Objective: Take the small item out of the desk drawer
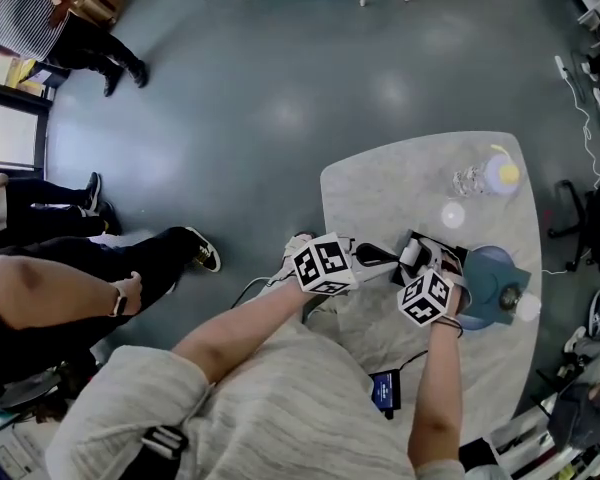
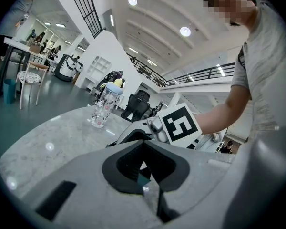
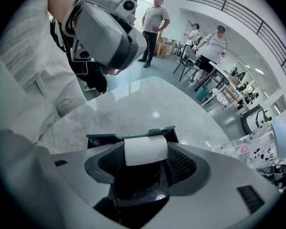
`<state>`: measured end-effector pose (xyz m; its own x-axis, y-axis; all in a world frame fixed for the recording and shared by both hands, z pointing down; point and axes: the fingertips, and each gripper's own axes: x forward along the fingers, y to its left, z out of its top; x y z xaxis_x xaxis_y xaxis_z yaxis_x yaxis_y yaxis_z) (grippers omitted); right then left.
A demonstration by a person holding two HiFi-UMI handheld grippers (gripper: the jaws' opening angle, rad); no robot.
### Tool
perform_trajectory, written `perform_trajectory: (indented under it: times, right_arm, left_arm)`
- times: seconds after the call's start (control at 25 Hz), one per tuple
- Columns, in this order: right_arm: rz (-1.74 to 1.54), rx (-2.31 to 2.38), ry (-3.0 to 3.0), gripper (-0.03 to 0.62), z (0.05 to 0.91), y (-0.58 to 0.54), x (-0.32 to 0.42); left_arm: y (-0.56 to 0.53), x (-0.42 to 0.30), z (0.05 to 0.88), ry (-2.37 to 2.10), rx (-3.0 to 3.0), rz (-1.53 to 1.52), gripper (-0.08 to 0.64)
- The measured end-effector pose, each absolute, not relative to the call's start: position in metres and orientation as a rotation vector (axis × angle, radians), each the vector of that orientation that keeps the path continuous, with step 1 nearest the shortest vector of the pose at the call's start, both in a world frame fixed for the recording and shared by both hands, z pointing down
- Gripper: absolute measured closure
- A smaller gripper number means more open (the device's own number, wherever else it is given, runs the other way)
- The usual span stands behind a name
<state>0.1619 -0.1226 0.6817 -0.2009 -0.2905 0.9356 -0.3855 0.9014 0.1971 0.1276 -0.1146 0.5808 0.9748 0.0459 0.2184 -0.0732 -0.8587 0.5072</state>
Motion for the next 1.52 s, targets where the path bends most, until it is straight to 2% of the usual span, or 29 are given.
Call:
perform_trajectory:
  times: [0.76, 1.52]
  right_arm:
    - [0.101, 0.481, -1.779, 0.353, 0.699, -0.12, 0.16]
    - [0.125, 0.635, -1.797, 0.353, 0.676, -0.128, 0.175]
  left_arm:
    - [-0.112, 0.124, 0.579, -0.028, 2.599, 0.301, 0.545]
    - [-0.107, 0.125, 0.571, -0.03, 2.616, 0.304, 0.545]
